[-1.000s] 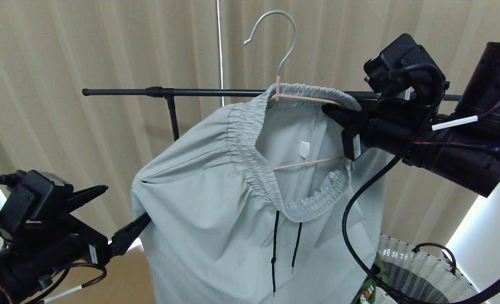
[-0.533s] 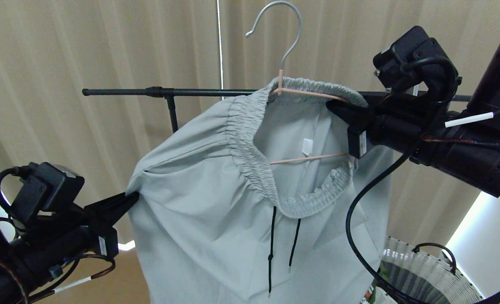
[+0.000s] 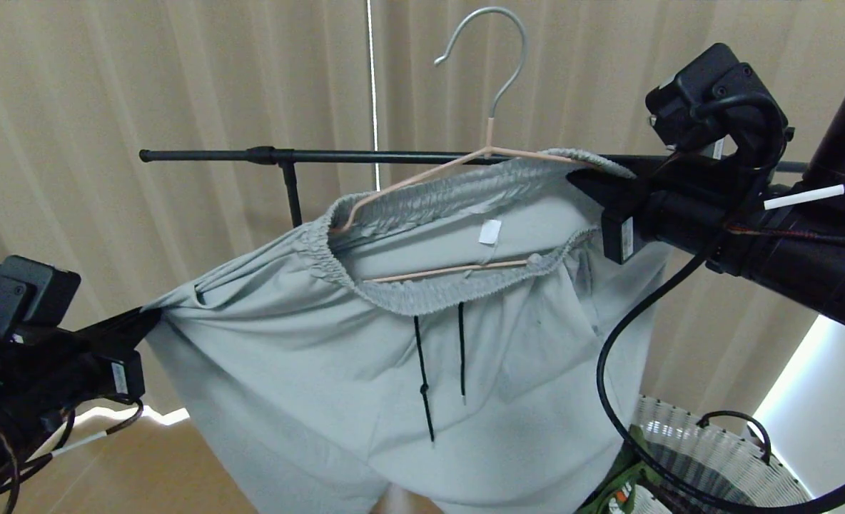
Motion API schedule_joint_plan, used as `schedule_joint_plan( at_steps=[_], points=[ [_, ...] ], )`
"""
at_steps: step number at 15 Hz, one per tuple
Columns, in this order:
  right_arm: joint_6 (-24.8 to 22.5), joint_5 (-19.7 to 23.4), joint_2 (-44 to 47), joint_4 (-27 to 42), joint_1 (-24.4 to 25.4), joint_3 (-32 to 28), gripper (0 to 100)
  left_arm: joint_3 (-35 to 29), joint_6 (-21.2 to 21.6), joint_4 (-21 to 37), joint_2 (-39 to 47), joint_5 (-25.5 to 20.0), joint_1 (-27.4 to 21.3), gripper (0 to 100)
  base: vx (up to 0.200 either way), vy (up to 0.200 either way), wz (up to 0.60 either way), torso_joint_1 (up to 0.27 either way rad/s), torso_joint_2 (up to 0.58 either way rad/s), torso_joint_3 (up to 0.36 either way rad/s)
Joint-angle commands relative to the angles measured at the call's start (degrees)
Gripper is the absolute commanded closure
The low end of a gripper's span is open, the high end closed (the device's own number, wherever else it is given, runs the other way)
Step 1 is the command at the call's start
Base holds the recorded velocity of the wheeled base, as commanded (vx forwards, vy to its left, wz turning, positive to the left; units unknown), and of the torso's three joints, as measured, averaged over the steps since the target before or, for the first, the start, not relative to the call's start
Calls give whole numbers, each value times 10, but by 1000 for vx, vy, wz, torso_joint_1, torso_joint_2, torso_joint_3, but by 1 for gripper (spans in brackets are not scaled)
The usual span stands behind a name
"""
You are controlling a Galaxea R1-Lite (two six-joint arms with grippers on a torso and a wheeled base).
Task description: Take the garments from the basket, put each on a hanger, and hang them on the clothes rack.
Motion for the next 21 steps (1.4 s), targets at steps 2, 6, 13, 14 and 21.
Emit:
schedule_joint_plan(
  at_steps=[2, 6, 13, 14, 21],
  points=[
    [0, -2, -1, 1, -2, 1, 100, -6, 0, 1, 5, 2, 20, 100, 0, 0, 0, 0, 0, 0],
    [0, -2, 0, 0, -2, 11, 100, -4, -10, 1, -4, 2, -15, 0, 0, 0, 0, 0, 0, 0],
    [-1, -40, -4, 6, -6, 36, 100, -17, -41, 3, -34, -2, -38, 0, 0, 0, 0, 0, 0, 0],
    [-1, -62, -16, 34, -17, 51, 100, -48, -42, 33, -49, -2, -38, 0, 0, 0, 0, 0, 0, 0],
    [0, -155, -113, 229, -60, 70, 100, -84, -115, 294, -159, 0, -32, 0, 0, 0, 0, 0, 0, 0]
  ],
)
